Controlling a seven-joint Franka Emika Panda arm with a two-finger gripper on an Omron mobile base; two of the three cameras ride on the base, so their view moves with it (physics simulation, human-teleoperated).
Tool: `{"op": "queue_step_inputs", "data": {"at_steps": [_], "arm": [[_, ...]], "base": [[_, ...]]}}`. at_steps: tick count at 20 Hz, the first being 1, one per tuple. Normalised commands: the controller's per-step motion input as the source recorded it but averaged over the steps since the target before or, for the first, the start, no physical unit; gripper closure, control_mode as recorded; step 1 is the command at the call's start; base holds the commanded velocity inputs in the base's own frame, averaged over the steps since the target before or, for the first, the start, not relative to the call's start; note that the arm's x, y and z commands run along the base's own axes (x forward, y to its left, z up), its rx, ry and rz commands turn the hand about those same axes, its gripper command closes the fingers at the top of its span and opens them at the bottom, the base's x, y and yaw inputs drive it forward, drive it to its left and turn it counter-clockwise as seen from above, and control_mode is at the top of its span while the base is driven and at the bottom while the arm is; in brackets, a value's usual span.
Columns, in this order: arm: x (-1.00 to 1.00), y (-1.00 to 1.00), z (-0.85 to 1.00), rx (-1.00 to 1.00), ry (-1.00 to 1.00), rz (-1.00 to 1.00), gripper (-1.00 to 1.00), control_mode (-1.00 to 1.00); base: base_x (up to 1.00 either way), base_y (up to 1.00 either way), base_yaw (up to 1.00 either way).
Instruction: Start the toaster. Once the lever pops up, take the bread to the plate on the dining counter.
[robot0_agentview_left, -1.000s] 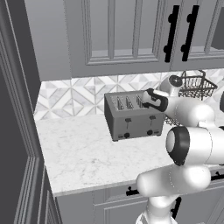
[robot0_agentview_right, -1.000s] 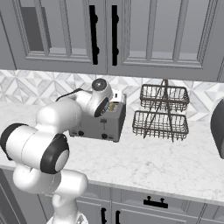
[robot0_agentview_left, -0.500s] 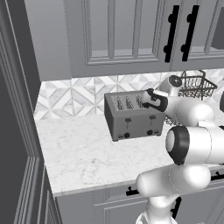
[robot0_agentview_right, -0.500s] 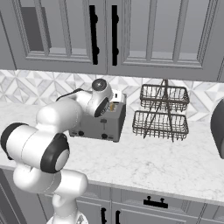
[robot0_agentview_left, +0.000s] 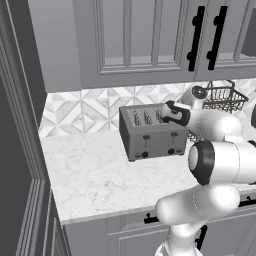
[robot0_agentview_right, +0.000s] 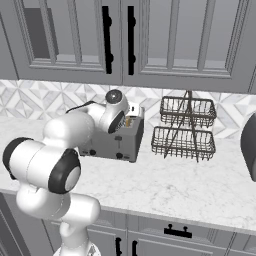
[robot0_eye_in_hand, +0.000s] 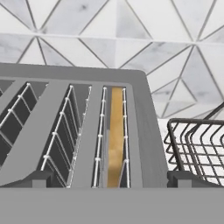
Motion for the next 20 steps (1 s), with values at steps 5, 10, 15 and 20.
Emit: {"op": "queue_step_inputs", "data": {"at_steps": [5,10,15,20], "arm": [[0.15,0.00,-0.06,0.00,0.00,0.00,-1.00,-1.00],[0.05,0.00,-0.08,0.00,0.00,0.00,-1.00,-1.00],[0.02,0.00,-0.05,0.00,0.00,0.00,-1.00,-1.00],[0.00,0.00,0.00,0.00,0.00,0.00,-1.00,-1.00]], "base": [[0.00,0.00,0.00],[0.00,0.00,0.00],[0.00,0.00,0.00],[0.00,0.00,0.00]]}}
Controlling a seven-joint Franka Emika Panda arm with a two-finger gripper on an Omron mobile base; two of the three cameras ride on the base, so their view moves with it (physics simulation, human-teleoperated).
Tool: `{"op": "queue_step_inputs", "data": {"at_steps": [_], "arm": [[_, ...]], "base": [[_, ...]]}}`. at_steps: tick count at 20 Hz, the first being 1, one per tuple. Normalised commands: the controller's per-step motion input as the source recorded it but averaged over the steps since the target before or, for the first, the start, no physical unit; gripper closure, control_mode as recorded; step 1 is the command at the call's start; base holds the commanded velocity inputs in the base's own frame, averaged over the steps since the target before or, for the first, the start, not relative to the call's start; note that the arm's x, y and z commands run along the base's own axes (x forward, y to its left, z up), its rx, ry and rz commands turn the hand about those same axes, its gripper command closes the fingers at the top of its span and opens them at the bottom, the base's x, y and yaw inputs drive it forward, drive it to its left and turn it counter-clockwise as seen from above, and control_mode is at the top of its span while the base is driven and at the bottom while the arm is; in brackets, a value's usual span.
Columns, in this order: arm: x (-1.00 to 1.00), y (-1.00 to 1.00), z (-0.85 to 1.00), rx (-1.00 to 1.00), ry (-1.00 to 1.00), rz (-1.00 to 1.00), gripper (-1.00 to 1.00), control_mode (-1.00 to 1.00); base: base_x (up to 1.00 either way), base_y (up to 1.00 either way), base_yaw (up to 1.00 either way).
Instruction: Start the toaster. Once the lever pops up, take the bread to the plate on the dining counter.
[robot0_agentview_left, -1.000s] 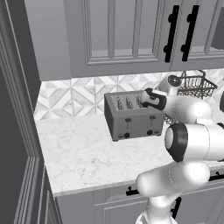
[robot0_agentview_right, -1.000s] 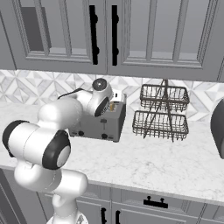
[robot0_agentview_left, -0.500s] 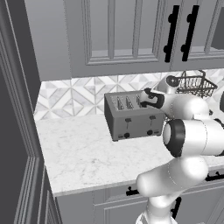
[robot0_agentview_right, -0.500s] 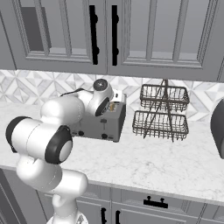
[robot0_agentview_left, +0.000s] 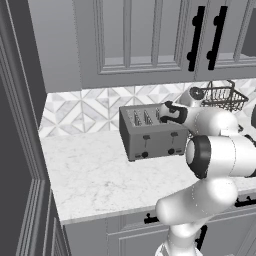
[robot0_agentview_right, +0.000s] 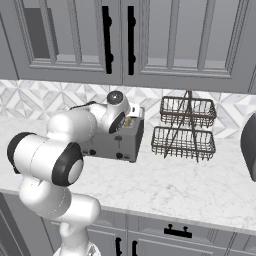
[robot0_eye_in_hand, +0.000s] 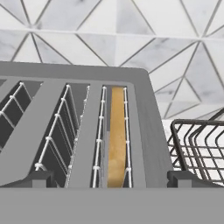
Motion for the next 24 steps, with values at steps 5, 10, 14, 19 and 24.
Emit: {"op": "queue_step_inputs", "data": {"at_steps": [5,10,14,19,24], "arm": [[0.00,0.00,-0.04,0.00,0.00,0.00,-1.00,-1.00],[0.01,0.00,-0.02,0.00,0.00,0.00,-1.00,-1.00],[0.00,0.00,0.00,0.00,0.00,0.00,-1.00,-1.00],[0.00,0.00,0.00,0.00,0.00,0.00,1.00,-1.00],[0.01,0.00,0.00,0.00,0.00,0.00,1.00,-1.00]], "base": [[0.00,0.00,0.00],[0.00,0.00,0.00],[0.00,0.00,0.00],[0.00,0.00,0.00],[0.00,0.00,0.00]]}}
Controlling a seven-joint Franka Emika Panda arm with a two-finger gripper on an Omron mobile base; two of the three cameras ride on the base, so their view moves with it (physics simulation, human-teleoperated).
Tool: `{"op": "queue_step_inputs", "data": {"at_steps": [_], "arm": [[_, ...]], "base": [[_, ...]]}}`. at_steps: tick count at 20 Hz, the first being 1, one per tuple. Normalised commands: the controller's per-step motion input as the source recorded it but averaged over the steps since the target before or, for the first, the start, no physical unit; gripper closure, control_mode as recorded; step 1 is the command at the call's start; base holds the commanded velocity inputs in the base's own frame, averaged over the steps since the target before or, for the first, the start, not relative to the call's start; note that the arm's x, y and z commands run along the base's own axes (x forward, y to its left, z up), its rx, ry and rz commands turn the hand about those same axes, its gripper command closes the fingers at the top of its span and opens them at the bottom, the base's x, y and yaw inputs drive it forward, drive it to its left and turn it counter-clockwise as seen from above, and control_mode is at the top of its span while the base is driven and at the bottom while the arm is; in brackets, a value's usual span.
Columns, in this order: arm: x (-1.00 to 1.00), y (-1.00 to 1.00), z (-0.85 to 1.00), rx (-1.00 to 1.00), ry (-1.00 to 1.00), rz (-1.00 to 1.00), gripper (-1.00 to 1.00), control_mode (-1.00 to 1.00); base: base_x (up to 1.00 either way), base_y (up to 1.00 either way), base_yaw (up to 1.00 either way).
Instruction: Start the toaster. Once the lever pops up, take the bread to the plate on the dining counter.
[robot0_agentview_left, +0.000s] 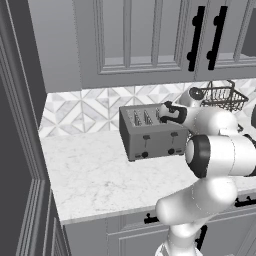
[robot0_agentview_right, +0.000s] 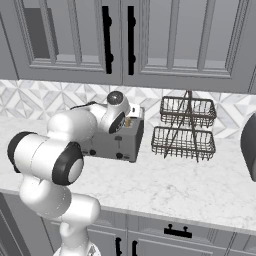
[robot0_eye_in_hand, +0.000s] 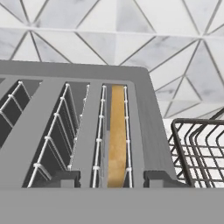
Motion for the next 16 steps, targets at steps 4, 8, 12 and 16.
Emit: {"op": "queue_step_inputs", "data": {"at_steps": [4,8,12,16], "arm": [[0.00,0.00,0.00,0.00,0.00,0.00,1.00,-1.00],[0.00,0.00,-0.02,0.00,0.00,0.00,1.00,-1.00],[0.00,0.00,0.00,0.00,0.00,0.00,1.00,-1.00],[-0.02,0.00,0.05,0.00,-0.03,0.00,1.00,-1.00]], "base": [[0.00,0.00,0.00],[0.00,0.00,0.00],[0.00,0.00,0.00],[0.00,0.00,0.00]]}}
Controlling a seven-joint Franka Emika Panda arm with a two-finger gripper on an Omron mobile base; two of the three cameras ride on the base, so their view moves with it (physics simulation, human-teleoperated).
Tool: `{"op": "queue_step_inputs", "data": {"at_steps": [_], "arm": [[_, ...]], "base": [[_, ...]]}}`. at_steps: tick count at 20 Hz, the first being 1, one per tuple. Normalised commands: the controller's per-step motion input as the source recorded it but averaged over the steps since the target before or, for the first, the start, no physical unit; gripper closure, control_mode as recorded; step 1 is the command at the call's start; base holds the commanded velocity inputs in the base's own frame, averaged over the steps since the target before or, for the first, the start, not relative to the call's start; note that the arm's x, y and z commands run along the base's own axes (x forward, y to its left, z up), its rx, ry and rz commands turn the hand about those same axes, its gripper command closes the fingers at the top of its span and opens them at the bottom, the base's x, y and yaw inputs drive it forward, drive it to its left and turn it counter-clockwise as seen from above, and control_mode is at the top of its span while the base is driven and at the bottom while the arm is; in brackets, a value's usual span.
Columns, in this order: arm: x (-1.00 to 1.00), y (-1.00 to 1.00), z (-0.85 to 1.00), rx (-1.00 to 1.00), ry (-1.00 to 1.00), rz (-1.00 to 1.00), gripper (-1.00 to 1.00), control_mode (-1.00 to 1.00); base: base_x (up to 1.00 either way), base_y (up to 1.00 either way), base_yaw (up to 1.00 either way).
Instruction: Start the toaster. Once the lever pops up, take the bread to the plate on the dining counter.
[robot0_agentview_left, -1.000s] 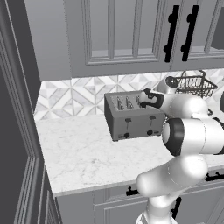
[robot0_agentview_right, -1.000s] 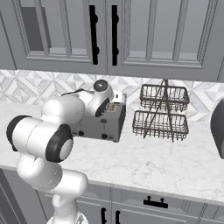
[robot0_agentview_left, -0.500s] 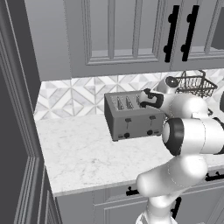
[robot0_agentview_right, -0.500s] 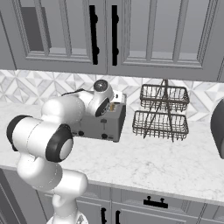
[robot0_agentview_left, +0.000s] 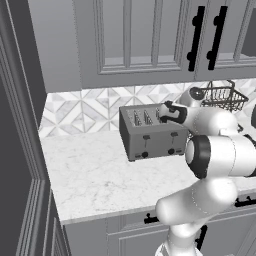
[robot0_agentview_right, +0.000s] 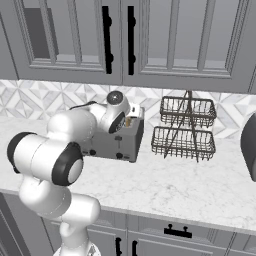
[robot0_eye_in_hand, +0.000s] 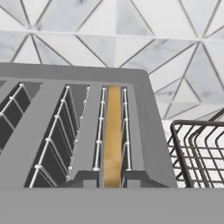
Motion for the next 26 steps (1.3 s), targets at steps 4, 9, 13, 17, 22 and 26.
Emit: {"op": "queue_step_inputs", "data": {"at_steps": [4,9,13,17,22,26], "arm": [[-0.07,0.00,0.25,0.00,-0.10,0.00,1.00,-1.00],[-0.15,0.00,0.24,0.01,-0.14,0.00,1.00,-1.00],[-0.25,-0.02,0.21,0.00,-0.11,0.00,1.00,-1.00],[-0.19,-0.09,0.18,0.02,-0.08,0.00,1.00,-1.00],[-0.23,-0.06,0.34,0.01,-0.13,0.00,1.00,-1.00],[-0.34,-0.02,0.32,0.00,-0.11,0.00,1.00,-1.00]], "base": [[0.00,0.00,0.00],[0.00,0.00,0.00],[0.00,0.00,0.00],[0.00,0.00,0.00],[0.00,0.00,0.00],[0.00,0.00,0.00]]}}
